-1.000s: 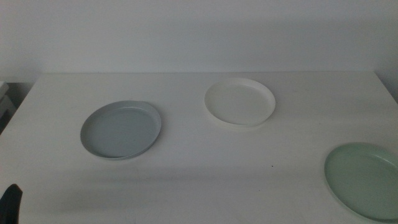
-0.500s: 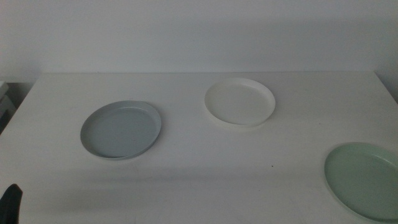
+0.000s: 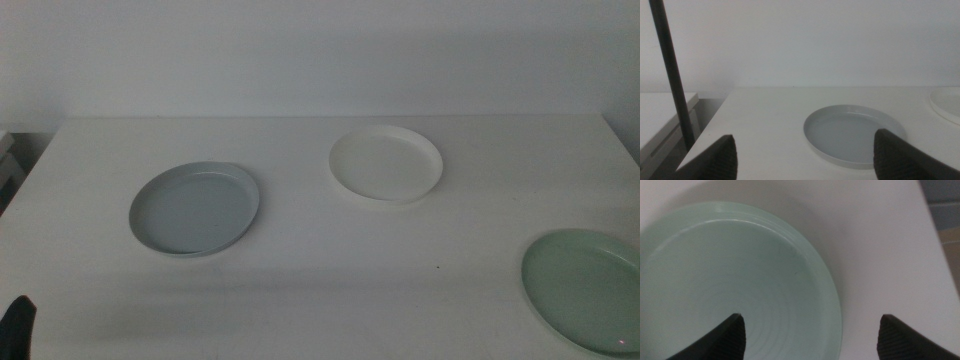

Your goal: Stack the three bowls on top of each other.

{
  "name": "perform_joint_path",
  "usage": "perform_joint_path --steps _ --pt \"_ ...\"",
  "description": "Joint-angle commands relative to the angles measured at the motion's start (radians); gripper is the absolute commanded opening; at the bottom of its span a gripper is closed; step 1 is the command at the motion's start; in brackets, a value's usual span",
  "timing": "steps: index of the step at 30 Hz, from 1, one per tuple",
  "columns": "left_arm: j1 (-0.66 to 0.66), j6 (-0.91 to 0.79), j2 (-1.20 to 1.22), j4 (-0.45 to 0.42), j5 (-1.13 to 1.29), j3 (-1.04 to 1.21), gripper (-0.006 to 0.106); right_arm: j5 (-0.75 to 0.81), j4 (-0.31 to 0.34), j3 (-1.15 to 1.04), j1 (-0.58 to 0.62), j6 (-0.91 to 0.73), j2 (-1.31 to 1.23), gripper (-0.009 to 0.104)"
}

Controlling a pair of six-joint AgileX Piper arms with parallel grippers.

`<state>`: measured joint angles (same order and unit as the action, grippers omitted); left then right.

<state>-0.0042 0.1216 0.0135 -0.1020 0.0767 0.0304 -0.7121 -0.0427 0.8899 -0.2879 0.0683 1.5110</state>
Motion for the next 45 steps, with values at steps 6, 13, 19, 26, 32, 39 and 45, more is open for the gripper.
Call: perform_joint_path --steps 6,13,19,26,32,39,45 --pt "-0.001 0.007 0.014 0.0 -0.083 0.002 0.09 0.108 0.016 0.032 -0.017 -0.032 0.116 0.083" --pt "-0.001 0.007 0.014 0.0 -0.083 0.002 0.09 0.118 0.043 0.032 -0.023 -0.031 0.198 0.064" --pt "-0.001 0.007 0.014 0.0 -0.083 0.002 0.09 0.108 0.043 0.032 -0.026 -0.031 0.206 0.027" --pt "-0.001 0.007 0.014 0.0 -0.083 0.002 0.09 0.05 0.053 0.032 -0.005 -0.032 0.149 0.0" --pt "-0.001 0.007 0.014 0.0 -0.083 0.002 0.09 -0.019 -0.033 0.045 0.127 -0.03 -0.07 0.0" --pt "-0.001 0.007 0.014 0.0 -0.083 0.002 0.09 -0.079 -0.202 0.144 0.363 -0.02 -0.148 0.0" --pt "-0.001 0.007 0.014 0.0 -0.083 0.002 0.09 -0.043 -0.272 0.209 0.528 -0.004 -0.069 0.0"
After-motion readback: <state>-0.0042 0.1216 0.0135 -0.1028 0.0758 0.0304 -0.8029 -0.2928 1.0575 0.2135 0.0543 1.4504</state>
